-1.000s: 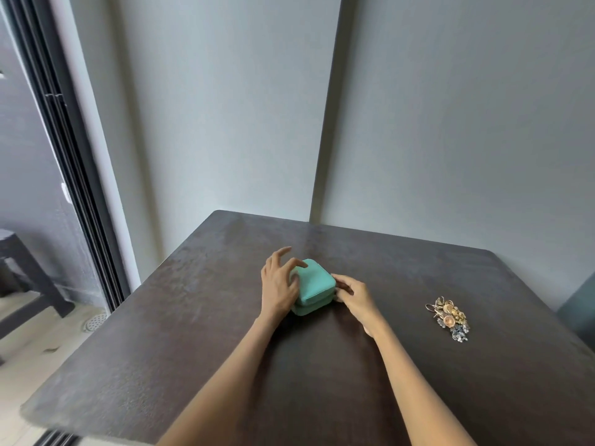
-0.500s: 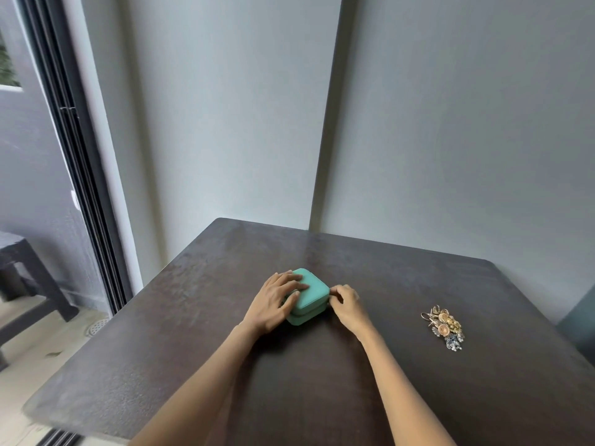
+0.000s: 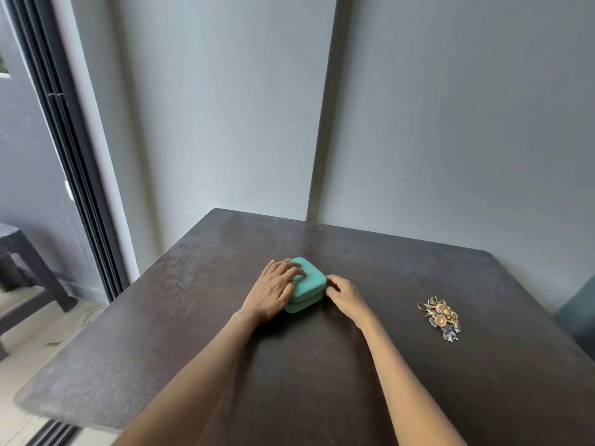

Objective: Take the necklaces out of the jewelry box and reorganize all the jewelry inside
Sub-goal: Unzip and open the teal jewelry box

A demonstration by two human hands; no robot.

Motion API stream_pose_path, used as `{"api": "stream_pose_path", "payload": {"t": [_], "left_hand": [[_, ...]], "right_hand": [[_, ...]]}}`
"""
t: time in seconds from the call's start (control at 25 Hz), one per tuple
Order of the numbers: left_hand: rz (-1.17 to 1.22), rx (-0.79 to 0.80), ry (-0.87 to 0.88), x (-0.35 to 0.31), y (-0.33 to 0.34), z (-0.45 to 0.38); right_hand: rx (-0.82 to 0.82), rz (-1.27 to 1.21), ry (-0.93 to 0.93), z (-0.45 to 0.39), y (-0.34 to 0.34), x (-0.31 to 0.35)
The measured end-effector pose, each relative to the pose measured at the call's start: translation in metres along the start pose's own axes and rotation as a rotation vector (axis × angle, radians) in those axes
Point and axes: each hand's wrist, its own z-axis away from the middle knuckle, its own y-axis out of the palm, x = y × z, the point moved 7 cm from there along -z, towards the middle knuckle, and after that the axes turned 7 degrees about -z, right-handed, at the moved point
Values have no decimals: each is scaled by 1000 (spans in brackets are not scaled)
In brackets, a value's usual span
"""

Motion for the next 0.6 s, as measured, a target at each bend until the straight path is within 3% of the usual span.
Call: {"api": "stream_pose_path", "payload": {"t": [0.32,0.6], "left_hand": [[-194,-12,-122,-9,8,-22],[-198,-31,-258,-20,8,-45]], "right_hand": [[-463,-39,-17,9,-32,-5],[-440,-101,40,41,-19,-7]]}}
